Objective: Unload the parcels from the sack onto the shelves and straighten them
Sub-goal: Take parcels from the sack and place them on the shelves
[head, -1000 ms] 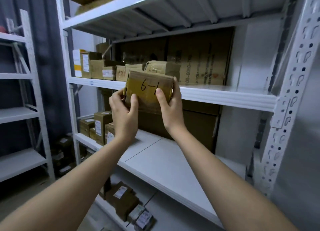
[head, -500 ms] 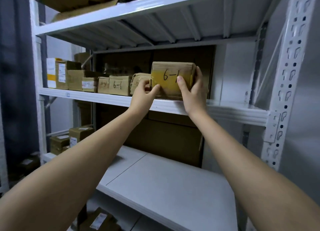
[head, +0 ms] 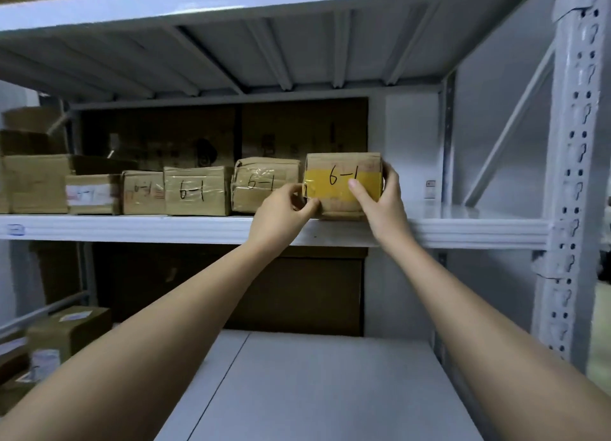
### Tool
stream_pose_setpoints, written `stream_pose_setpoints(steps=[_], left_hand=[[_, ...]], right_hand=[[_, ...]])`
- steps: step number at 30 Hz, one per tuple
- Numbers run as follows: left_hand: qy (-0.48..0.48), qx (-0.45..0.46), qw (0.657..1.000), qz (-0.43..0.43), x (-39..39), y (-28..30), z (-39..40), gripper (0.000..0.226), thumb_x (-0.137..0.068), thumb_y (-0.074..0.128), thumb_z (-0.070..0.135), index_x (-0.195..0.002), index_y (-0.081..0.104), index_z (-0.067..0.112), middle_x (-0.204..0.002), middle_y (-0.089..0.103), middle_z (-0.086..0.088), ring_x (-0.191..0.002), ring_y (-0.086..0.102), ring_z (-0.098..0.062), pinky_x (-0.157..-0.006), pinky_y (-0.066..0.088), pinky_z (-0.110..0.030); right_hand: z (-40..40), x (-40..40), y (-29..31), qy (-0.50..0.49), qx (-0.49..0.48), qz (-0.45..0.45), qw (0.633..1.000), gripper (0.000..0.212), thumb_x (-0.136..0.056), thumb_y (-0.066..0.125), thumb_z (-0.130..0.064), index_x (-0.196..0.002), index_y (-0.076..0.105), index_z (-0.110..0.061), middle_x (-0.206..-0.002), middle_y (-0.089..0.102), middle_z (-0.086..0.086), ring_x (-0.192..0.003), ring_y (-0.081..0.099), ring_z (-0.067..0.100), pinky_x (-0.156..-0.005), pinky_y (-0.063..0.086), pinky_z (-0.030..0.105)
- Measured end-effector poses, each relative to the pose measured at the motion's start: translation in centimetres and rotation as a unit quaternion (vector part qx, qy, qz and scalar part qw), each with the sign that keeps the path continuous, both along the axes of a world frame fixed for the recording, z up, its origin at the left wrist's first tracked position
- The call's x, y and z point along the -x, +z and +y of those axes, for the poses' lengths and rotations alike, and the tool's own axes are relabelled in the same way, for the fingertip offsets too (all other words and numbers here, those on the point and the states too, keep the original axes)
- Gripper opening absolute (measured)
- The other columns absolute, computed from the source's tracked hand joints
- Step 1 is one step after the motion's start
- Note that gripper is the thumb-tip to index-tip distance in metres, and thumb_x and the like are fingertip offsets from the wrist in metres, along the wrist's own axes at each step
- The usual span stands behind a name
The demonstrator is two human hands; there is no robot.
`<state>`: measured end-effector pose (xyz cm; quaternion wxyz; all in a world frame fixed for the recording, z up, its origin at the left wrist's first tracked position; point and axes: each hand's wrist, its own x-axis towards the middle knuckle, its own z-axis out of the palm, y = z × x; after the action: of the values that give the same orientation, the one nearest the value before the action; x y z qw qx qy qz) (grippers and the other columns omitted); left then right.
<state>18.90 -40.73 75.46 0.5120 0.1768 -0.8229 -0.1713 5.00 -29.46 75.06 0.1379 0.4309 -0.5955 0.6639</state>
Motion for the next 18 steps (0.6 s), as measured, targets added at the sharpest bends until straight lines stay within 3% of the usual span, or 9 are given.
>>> stream_pose_setpoints(steps=[4,8,12,15,18], left_hand=[[0.005,0.041,0.999,0.001,0.5,-0.5,-1.9,0.042,-0.089,0.06,0.042,-0.125,0.058,0.021,-0.106,0.067,0.006,-0.084,0.057,-0.006,-0.06,0.041,-0.015],[0.041,0.075,0.996,-0.036,0.7,-0.5,-3.5,0.046,-0.09,0.058,0.045,-0.13,0.054,0.022,-0.104,0.068,0.006,-0.088,0.061,-0.011,-0.055,0.039,-0.02],[0.124,0.182,0.975,-0.019,0.5,0.3,-5.1,0.035,-0.091,0.051,0.039,-0.12,0.056,0.019,-0.111,0.059,-0.001,-0.1,0.055,-0.019,-0.075,0.047,-0.034],[0.18,0.257,0.949,0.017,0.6,1.5,-6.2,0.04,-0.087,0.052,0.032,-0.125,0.052,0.018,-0.126,0.049,-0.007,-0.117,0.045,-0.026,-0.09,0.036,-0.04],[0.199,0.291,0.935,-0.039,1.0,3.2,-7.0,0.058,-0.086,0.05,0.03,-0.142,0.038,0.023,-0.149,0.035,-0.005,-0.139,0.027,-0.027,-0.108,0.023,-0.046]], right_hand=[[-1.0,0.4,0.1,-0.009,-0.033,0.003,0.999,0.084,-0.082,0.063,-0.056,-0.149,0.019,-0.029,-0.15,0.035,-0.002,-0.134,0.04,0.021,-0.107,0.04,0.051],[-1.9,1.1,0.2,-0.048,-0.083,0.021,0.995,0.09,-0.079,0.062,-0.064,-0.149,0.017,-0.029,-0.152,0.034,0.0,-0.133,0.042,0.023,-0.108,0.039,0.05],[-3.0,1.4,0.3,-0.087,-0.117,0.033,0.989,0.092,-0.078,0.056,-0.071,-0.149,0.014,-0.03,-0.153,0.033,0.0,-0.132,0.043,0.026,-0.105,0.04,0.05],[-3.5,1.7,0.6,-0.101,-0.133,0.028,0.986,0.094,-0.077,0.052,-0.075,-0.149,0.013,-0.03,-0.152,0.033,0.0,-0.13,0.044,0.026,-0.105,0.04,0.051],[-3.5,2.1,1.0,-0.112,-0.147,0.024,0.982,0.093,-0.079,0.051,-0.073,-0.15,0.012,-0.028,-0.153,0.032,0.001,-0.131,0.044,0.027,-0.104,0.041,0.048]])
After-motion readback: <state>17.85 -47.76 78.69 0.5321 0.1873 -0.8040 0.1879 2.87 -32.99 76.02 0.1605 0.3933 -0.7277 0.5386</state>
